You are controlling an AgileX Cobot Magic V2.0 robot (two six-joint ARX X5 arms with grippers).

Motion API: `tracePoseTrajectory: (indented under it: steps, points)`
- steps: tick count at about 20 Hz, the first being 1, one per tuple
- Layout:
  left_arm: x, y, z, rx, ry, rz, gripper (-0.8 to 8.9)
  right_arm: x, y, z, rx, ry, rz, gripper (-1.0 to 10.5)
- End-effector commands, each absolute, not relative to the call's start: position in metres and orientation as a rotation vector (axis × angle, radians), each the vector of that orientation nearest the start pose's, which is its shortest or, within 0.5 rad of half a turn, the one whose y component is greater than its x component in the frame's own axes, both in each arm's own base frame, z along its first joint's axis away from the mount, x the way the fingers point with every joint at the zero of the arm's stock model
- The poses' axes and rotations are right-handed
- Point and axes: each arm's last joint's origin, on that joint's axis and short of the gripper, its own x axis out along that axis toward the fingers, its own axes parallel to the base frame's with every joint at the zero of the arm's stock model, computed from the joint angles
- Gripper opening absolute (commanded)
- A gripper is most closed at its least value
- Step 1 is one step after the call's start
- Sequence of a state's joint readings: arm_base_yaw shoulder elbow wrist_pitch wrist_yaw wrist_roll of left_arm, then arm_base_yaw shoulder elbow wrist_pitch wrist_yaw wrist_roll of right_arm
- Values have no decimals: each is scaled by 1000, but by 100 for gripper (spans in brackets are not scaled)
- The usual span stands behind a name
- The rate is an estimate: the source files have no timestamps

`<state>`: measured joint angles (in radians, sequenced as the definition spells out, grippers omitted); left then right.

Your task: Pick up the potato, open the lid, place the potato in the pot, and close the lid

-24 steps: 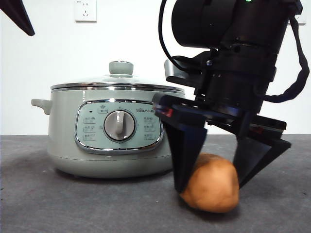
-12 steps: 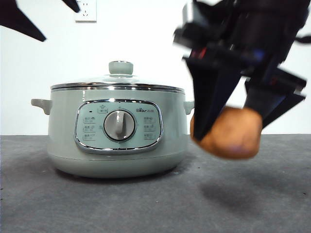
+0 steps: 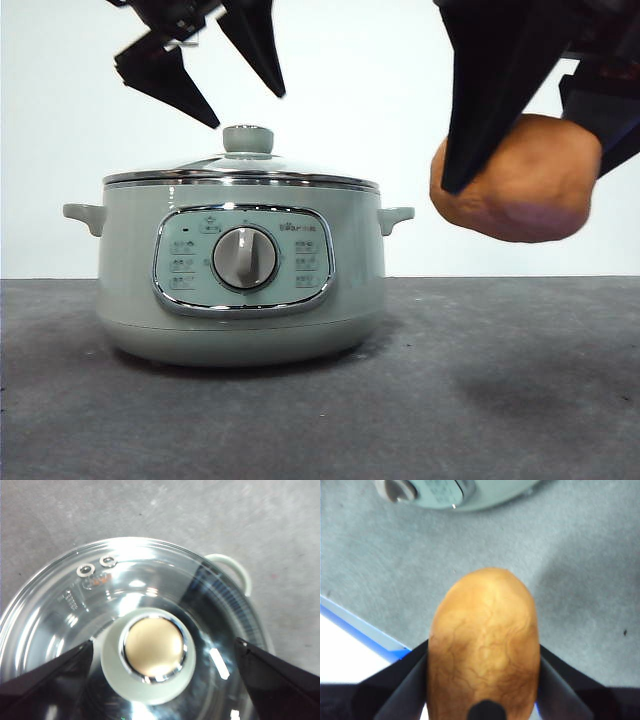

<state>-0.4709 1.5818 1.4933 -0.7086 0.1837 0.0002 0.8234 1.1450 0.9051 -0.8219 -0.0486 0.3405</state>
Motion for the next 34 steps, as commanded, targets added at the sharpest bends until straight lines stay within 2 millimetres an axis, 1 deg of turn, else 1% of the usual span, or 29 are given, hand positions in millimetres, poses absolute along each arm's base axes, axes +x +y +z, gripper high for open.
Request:
tracePoseTrajectory:
  steps: [1, 5, 6, 7, 10, 12, 15, 17, 19, 21, 23, 24, 26, 28, 31, 34]
  points:
    - [303, -167, 330, 171, 799, -622, 471, 142, 155, 260, -127, 1124, 597, -2]
    - [309, -176, 318, 185, 830, -634, 466, 141, 154, 259, -132, 1133, 594, -2]
    - [310, -177, 315, 190, 837, -629, 451, 141, 154, 259, -132, 1133, 594, -2]
    - [310, -178, 314, 204, 839, -610, 378, 141, 154, 259, -132, 1133, 594, -2]
    - [309, -180, 314, 224, 833, -580, 97, 141, 154, 259, -132, 1133, 594, -2]
    - [309, -180, 314, 225, 832, -578, -15, 141, 154, 259, -132, 1133, 594, -2]
    - [310, -181, 316, 219, 806, -579, -13, 141, 154, 261, -131, 1126, 598, -2]
    - [309, -180, 320, 216, 793, -580, -13, 141, 154, 268, -141, 1121, 604, -3]
    - [304, -177, 329, 210, 764, -582, -13, 142, 156, 284, -140, 1093, 620, -3]
    - [297, -172, 341, 202, 727, -579, -13, 146, 159, 304, -124, 1061, 630, -3]
    - [290, -161, 355, 192, 685, -555, -13, 152, 166, 322, -127, 1040, 641, -3]
    - [285, -156, 363, 190, 661, -535, -13, 157, 171, 330, -144, 1031, 651, -3]
    - [276, -143, 378, 190, 609, -514, -13, 169, 184, 340, -171, 1034, 656, -3]
    - [268, -127, 391, 205, 573, -460, -13, 185, 201, 345, -193, 1039, 661, -3]
    - [254, -99, 405, 257, 552, -373, -13, 214, 233, 344, -226, 1044, 673, -3]
    - [246, -70, 412, 252, 562, -271, -13, 244, 265, 335, -263, 1046, 687, -3]
